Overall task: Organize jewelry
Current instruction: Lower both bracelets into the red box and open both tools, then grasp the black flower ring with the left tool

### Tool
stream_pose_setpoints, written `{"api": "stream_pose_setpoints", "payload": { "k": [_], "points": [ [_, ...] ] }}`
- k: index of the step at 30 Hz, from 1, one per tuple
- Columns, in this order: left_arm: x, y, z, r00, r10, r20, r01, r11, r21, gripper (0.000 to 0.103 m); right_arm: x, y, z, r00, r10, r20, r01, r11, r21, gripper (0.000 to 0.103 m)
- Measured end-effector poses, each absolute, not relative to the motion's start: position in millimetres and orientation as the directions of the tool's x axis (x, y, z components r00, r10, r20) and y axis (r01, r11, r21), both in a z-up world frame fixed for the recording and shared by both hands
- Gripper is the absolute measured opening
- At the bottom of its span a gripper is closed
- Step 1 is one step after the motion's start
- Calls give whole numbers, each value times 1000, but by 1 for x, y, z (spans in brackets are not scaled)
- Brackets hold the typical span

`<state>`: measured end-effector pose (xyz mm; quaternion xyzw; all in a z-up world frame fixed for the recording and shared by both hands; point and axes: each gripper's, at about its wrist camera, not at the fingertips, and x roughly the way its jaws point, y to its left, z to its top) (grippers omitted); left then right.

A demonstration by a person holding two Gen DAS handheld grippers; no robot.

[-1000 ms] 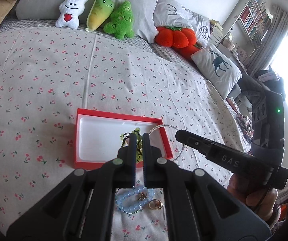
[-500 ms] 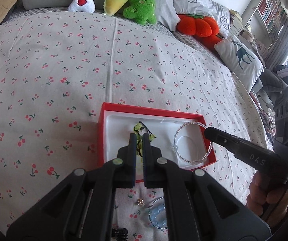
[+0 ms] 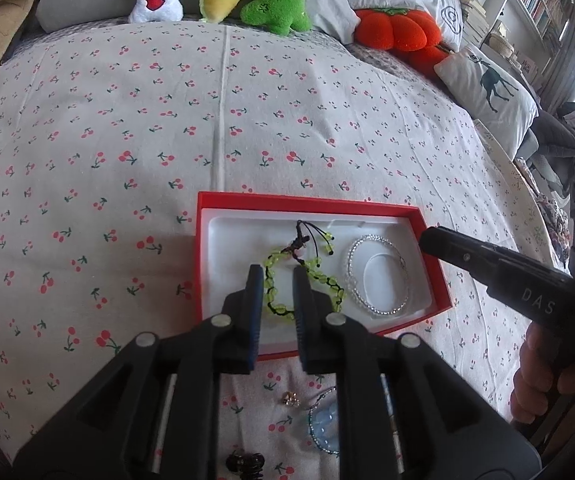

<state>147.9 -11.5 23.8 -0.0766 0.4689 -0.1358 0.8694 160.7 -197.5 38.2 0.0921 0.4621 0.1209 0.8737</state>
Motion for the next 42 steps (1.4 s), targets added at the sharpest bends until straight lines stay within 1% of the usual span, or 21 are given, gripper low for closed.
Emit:
{"api": "stream_pose_setpoints", "payload": {
  "k": [1, 2, 3, 4, 5, 6, 8, 10, 11, 13, 14, 15, 19, 21, 27, 34, 38, 42],
  "points": [
    [145, -12, 27, 528, -303, -793, 166, 953, -254, 32, 160, -196, 40, 544, 291, -787, -130, 956, 264, 16],
    [141, -13, 30, 535, -301, -790, 169, 954, -249, 36, 158, -195, 42, 544, 284, -790, -132, 958, 254, 16],
    [137, -13, 33, 539, -299, -788, 172, 954, -245, 38, 156, -195, 43, 543, 278, -792, -131, 960, 248, 16],
    [132, -13, 36, 543, -295, -786, 172, 955, -240, 44, 154, -196, 45, 541, 275, -795, -129, 961, 245, 16],
    [128, -14, 39, 547, -291, -785, 173, 957, -234, 53, 151, -196, 46, 538, 272, -797, -127, 962, 243, 16],
    [123, -13, 41, 550, -285, -785, 173, 959, -226, 58, 148, -197, 47, 537, 268, -800, -125, 963, 239, 16],
    [113, -11, 44, 558, -261, -788, 162, 965, -205, 71, 141, -197, 50, 534, 262, -804, -128, 965, 229, 17],
    [104, -8, 43, 557, -231, -798, 142, 973, -182, 78, 134, -196, 52, 533, 253, -807, -132, 967, 217, 20],
    [99, -6, 42, 554, -216, -804, 129, 976, -173, 81, 129, -196, 53, 532, 251, -809, -136, 968, 211, 22],
    [90, 0, 38, 542, -192, -818, 103, 981, -162, 83, 119, -194, 53, 528, 247, -812, -145, 969, 201, 38],
    [86, 2, 35, 532, -183, -827, 94, 983, -157, 84, 114, -193, 53, 528, 247, -812, -147, 969, 199, 60],
    [82, 3, 32, 521, -174, -836, 87, 985, -151, 84, 108, -192, 53, 534, 250, -808, -148, 968, 202, 70],
    [65, 10, 22, 491, -156, -857, 74, 988, -138, 86, 90, -185, 51, 517, 249, -819, -166, 968, 190, 71],
    [57, 13, 18, 479, -149, -865, 75, 989, -129, 87, 82, -183, 48, 505, 247, -827, -166, 968, 188, 74],
    [37, 29, 9, 463, -146, -874, 80, 989, -122, 87, 61, -177, 38, 490, 232, -840, -171, 971, 169, 79],
    [19, 40, -7, 440, -151, -885, 120, 987, -108, 87, 42, -178, 16, 430, 230, -873, -169, 970, 172, 80],
    [15, 41, -16, 417, -193, -888, 160, 978, -137, 87, 36, -183, 7, 412, 209, -887, -167, 974, 152, 80],
    [14, 35, -20, 401, -270, -875, 203, 958, -202, 85, 32, -187, 2, 399, 205, -894, -169, 975, 148, 80]
  ]
}}
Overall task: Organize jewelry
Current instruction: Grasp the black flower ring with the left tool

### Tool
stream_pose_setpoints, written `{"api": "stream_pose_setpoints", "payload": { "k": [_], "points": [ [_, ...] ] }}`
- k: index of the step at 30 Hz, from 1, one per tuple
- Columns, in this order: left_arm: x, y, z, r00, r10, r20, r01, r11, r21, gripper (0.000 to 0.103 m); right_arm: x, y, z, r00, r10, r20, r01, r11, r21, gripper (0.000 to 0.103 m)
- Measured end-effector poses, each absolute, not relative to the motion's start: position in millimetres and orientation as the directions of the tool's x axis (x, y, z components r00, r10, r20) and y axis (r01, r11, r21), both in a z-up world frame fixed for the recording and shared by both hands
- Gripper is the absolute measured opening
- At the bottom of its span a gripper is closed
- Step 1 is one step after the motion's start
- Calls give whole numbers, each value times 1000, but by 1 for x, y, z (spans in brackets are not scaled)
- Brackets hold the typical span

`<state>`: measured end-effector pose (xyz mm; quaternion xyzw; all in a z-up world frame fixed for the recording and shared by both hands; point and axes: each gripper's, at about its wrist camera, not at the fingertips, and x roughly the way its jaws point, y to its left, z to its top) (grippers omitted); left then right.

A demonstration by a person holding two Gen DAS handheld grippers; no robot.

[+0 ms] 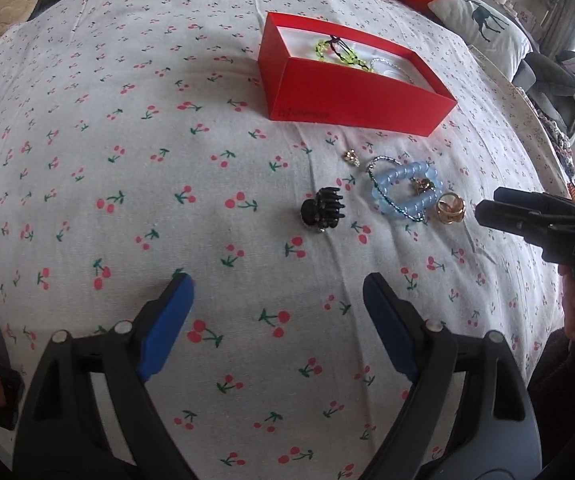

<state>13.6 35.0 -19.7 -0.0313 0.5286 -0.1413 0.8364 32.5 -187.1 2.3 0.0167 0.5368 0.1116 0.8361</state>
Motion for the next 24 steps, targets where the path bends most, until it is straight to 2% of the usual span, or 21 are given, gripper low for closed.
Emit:
{"api": "stream_pose_setpoints", "payload": {
  "k": [5, 16, 24],
  "points": [
    [19, 20, -21, 404, -321, -857, 267, 937, -226, 63, 36, -191, 0, 388, 204, -899, -151, 976, 157, 80],
    [38, 15, -24, 399, -351, -847, 237, 932, -274, 47, 45, -191, -4, 364, 217, -906, -140, 974, 177, 80],
    [44, 10, -24, 407, -323, -855, 244, 940, -239, 16, 50, -183, -3, 364, 221, -905, -163, 972, 171, 80]
  ]
}}
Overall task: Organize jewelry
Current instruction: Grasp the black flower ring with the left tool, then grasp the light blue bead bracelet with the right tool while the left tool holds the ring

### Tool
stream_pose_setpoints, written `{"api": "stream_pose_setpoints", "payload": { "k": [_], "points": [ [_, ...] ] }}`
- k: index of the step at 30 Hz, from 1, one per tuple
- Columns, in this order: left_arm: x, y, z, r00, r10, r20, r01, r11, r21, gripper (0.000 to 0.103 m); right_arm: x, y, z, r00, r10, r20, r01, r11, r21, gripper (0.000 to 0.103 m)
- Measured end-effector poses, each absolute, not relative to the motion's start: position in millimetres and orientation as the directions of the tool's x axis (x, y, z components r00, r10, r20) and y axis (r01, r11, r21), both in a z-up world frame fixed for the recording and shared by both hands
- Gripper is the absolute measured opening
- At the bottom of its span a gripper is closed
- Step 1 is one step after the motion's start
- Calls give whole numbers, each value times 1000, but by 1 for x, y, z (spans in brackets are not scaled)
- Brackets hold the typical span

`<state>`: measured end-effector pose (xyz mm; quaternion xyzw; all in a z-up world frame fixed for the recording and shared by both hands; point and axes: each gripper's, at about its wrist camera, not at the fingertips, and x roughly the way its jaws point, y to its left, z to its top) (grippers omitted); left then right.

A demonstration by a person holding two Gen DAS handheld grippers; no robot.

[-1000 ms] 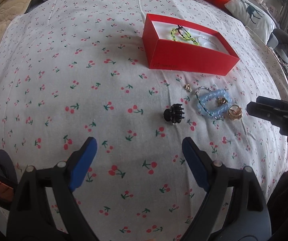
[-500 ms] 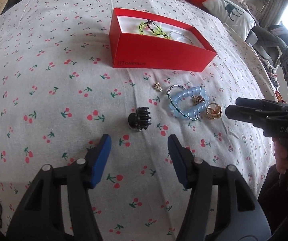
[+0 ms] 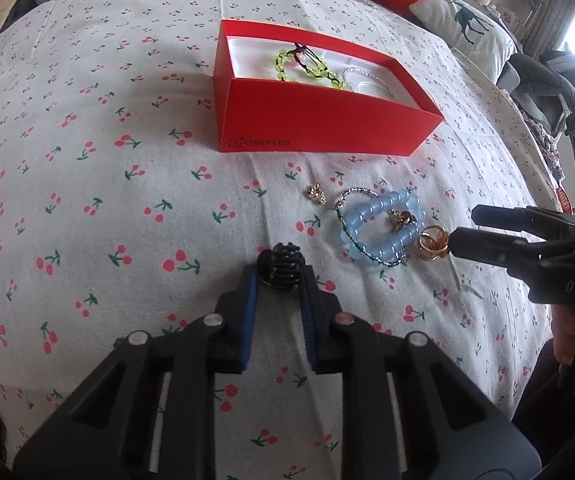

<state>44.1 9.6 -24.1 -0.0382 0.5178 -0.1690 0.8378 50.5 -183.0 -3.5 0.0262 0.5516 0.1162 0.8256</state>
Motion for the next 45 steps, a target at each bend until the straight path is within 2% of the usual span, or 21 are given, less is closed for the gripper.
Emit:
{"api": "stream_pose_setpoints", "payload": {
  "k": [5, 7, 9, 14, 22, 29, 32, 37, 45],
  "points": [
    [45, 10, -23, 410, -317, -856, 246, 941, -231, 14, 57, -184, 0, 378, 226, -898, -152, 972, 180, 79],
    [44, 11, -22, 411, -313, -856, 245, 942, -227, 14, 60, -186, -1, 383, 220, -897, -140, 974, 179, 74],
    [43, 12, -22, 409, -310, -858, 245, 943, -224, 14, 66, -188, -3, 376, 217, -901, -119, 976, 185, 63],
    [45, 17, -22, 401, -309, -862, 223, 946, -236, 14, 78, -195, -13, 340, 242, -909, -79, 970, 229, 44],
    [48, 28, -18, 404, -302, -863, 189, 951, -244, 14, 89, -186, -22, 316, 255, -914, -77, 967, 243, 41],
    [48, 30, -17, 405, -293, -866, 186, 954, -236, 14, 94, -171, -29, 317, 211, -925, -110, 977, 184, 27],
    [48, 31, -18, 403, -287, -869, 182, 956, -231, 14, 93, -160, -30, 320, 199, -926, -149, 976, 158, 13],
    [46, 33, -18, 400, -276, -874, 169, 959, -225, 14, 89, -145, -28, 339, 160, -927, -201, 975, 95, 12],
    [44, 32, -13, 409, -269, -872, 168, 961, -217, 14, 83, -147, -11, 360, 203, -911, -205, 969, 135, 12]
  ]
}}
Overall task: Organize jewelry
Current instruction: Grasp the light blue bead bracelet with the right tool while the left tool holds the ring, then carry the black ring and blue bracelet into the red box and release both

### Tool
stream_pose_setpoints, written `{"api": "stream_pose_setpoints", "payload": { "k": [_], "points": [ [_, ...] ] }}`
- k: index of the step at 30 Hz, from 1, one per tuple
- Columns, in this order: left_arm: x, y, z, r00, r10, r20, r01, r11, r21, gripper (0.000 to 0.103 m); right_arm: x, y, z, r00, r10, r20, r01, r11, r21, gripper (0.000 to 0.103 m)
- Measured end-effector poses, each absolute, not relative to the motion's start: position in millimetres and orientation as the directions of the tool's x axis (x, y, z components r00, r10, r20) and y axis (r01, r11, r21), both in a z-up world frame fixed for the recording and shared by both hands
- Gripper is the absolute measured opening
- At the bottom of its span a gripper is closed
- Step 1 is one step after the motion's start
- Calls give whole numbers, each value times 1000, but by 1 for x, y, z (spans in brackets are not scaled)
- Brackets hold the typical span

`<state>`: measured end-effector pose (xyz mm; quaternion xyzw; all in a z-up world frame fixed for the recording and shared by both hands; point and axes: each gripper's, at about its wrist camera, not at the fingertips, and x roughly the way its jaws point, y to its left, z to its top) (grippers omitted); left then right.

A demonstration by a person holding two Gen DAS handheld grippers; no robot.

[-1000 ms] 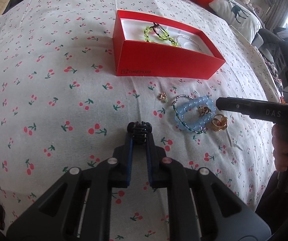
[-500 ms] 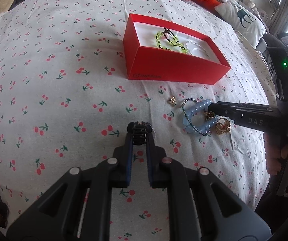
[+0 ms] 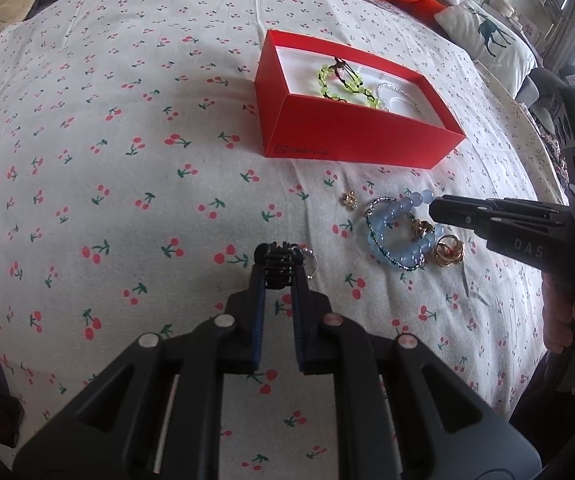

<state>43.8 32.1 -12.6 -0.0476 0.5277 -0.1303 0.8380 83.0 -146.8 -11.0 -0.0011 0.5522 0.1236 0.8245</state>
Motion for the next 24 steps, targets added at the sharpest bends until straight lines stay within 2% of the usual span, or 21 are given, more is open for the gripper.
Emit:
{"api": "stream_pose_setpoints", "payload": {
  "k": [24],
  "points": [
    [49, 10, 40, 500, -300, -812, 195, 953, -233, 14, 64, -166, 73, 486, 333, -808, -219, 942, 256, 12]
  ]
}}
